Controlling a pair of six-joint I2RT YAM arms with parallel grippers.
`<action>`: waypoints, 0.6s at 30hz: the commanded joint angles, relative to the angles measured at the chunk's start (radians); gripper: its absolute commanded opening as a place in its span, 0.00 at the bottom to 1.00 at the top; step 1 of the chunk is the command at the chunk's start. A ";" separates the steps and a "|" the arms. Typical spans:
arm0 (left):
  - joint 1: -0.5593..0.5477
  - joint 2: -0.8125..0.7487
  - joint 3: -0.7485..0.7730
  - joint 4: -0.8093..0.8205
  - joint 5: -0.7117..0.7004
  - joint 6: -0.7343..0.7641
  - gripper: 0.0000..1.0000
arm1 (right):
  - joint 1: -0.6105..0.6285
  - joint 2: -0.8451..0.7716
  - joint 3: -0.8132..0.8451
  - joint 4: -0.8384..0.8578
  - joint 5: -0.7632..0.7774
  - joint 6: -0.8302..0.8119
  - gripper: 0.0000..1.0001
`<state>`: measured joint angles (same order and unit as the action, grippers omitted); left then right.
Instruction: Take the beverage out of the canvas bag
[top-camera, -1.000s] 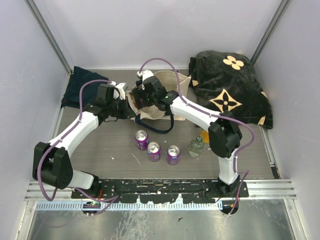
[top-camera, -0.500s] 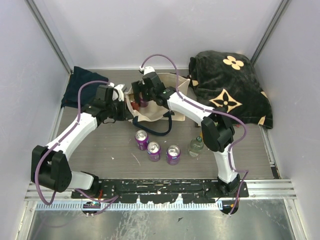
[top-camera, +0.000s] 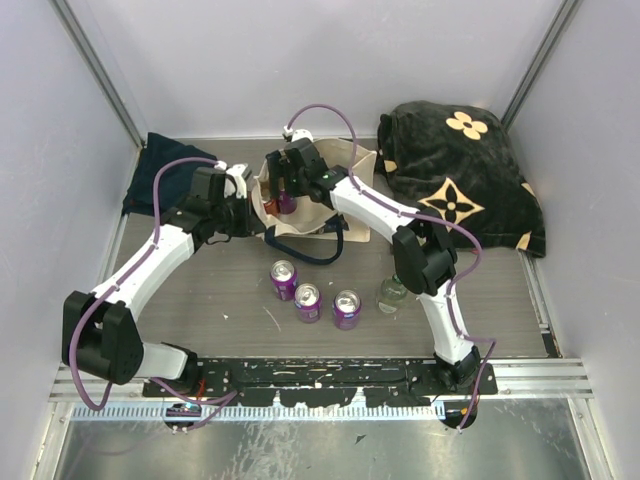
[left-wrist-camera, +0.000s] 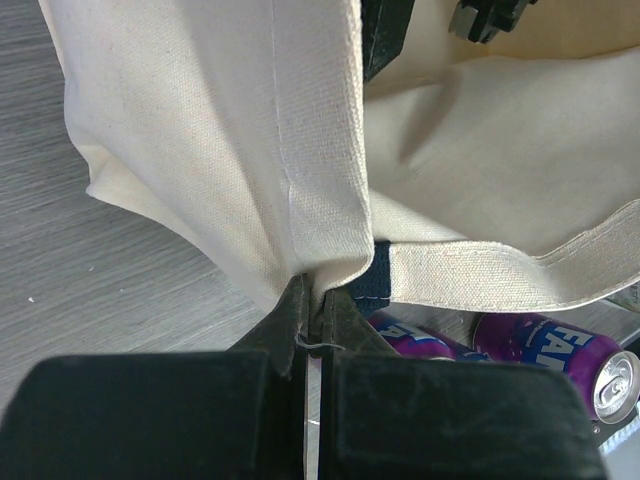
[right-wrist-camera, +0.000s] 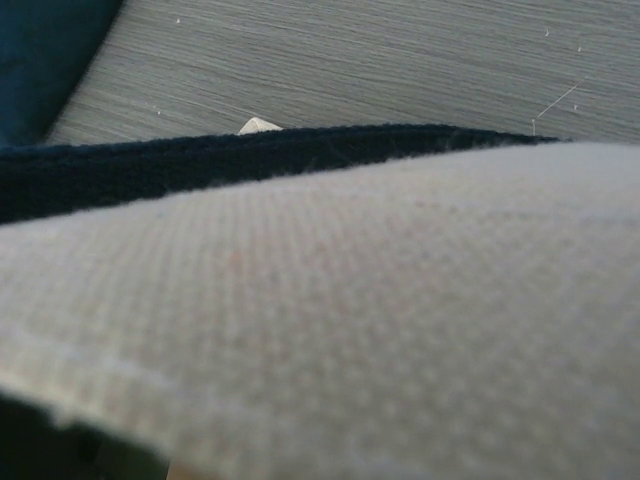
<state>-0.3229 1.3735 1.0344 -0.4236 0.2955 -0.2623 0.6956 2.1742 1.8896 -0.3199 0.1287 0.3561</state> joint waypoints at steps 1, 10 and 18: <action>0.008 0.026 -0.008 -0.110 -0.029 0.008 0.01 | -0.014 0.036 0.060 0.002 0.039 0.046 0.90; 0.007 0.043 -0.007 -0.095 -0.012 0.009 0.01 | -0.015 0.144 0.169 -0.050 0.068 0.037 0.87; 0.008 0.055 -0.017 -0.086 0.004 0.006 0.01 | -0.017 0.161 0.154 -0.011 0.126 0.081 0.79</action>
<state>-0.3168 1.3964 1.0420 -0.3748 0.2977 -0.2626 0.6945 2.2940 2.0354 -0.3511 0.1619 0.3908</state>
